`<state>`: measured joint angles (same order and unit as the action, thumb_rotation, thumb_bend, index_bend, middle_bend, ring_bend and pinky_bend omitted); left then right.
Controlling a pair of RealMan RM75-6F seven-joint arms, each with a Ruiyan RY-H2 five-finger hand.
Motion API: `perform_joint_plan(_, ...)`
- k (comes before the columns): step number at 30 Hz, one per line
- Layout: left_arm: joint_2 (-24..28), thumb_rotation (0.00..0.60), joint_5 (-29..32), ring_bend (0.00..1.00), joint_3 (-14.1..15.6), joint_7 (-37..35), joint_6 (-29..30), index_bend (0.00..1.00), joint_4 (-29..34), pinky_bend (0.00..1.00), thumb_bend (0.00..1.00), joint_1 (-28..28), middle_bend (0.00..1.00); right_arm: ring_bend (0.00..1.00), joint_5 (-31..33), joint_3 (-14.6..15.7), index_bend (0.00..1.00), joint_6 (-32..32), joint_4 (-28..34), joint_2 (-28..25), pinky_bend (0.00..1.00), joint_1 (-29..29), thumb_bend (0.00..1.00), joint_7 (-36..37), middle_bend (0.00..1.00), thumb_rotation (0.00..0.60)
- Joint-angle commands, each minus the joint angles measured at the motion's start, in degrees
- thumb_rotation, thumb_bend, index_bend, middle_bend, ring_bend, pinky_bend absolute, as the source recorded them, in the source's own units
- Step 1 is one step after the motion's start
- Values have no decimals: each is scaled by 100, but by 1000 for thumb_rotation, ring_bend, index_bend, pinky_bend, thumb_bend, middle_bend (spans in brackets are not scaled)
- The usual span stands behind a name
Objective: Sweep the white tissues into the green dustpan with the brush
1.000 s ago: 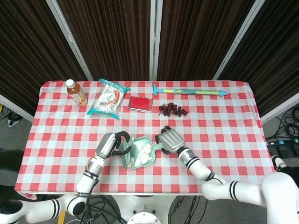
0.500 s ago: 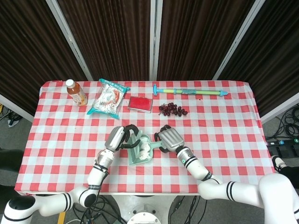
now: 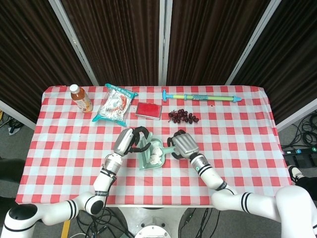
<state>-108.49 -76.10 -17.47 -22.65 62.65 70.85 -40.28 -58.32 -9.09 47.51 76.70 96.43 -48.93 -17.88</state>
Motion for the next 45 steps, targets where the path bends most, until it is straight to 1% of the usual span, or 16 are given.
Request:
perform_joint_plan(1,34,600,-36,766,30,33,51,528,20,841,501,19,575,241,-6,15,620,47,-42,13,167,26,415,-36,540,600)
perform_joint_plan(4,105,600,-123,766,48,87,169,528,15,840,502,38,575,228,28,15,490,93,-53,21,160,60,369,-75,498,600)
perform_joint_plan(8,304,600,-246,766,69,171,349,528,70,841,503,97,575,175,63,29,302,188,-4,-6,153,122,286,-158,387,600)
perform_joint_plan(11,541,600,-340,766,150,365,423,528,121,840,503,156,575,132,100,40,220,268,80,-54,143,175,215,-239,314,600)
perform_joint_plan(13,738,600,-381,766,231,530,436,528,183,840,503,213,575,111,132,45,187,308,138,-94,135,205,176,-297,282,600)
perform_joint_plan(18,1351,600,-345,766,451,1176,334,528,467,837,504,375,575,100,93,49,161,426,345,-286,130,295,159,-335,255,600)
perform_joint_plan(22,1760,600,-156,766,657,2016,218,528,621,834,504,529,575,99,-103,47,157,711,689,-679,130,458,159,-313,253,600)
perform_joint_plan(25,1938,600,73,763,765,2725,63,526,737,823,504,566,571,99,-283,56,157,955,981,-1057,130,624,159,-253,253,600)
perform_joint_plan(28,1932,600,309,743,789,3165,-152,504,831,814,506,505,547,99,-384,52,157,1082,1150,-1386,130,761,159,-149,254,600)
perform_joint_plan(32,1925,600,844,700,776,4044,-588,415,970,789,479,290,463,99,-410,36,157,1171,1313,-1701,130,904,159,-47,253,600)
perform_joint_plan(35,1908,600,1251,621,762,4674,-694,313,1065,759,395,185,398,99,-484,58,156,1270,1434,-1861,130,1023,159,47,257,600)
perform_joint_plan(36,1904,600,1383,576,759,4870,-671,283,1119,756,359,169,380,99,-510,69,156,1308,1476,-1926,130,1079,159,96,259,600)
perform_joint_plan(39,2003,600,1509,493,730,4979,-484,235,1361,747,278,234,345,99,-589,92,156,1413,1551,-2079,130,1226,159,260,262,600)
perform_joint_plan(40,2068,600,1479,490,705,4884,-369,232,1470,744,267,297,343,99,-627,102,156,1459,1571,-2130,130,1280,159,322,262,600)
perform_joint_plan(43,2396,600,1251,486,607,4258,126,229,1879,723,242,633,342,99,-772,158,156,1637,1627,-2357,130,1494,159,534,260,600)
perform_joint_plan(45,2721,600,1063,473,582,3824,472,229,2100,668,232,908,342,99,-865,215,156,1751,1669,-2559,129,1661,160,686,254,600)
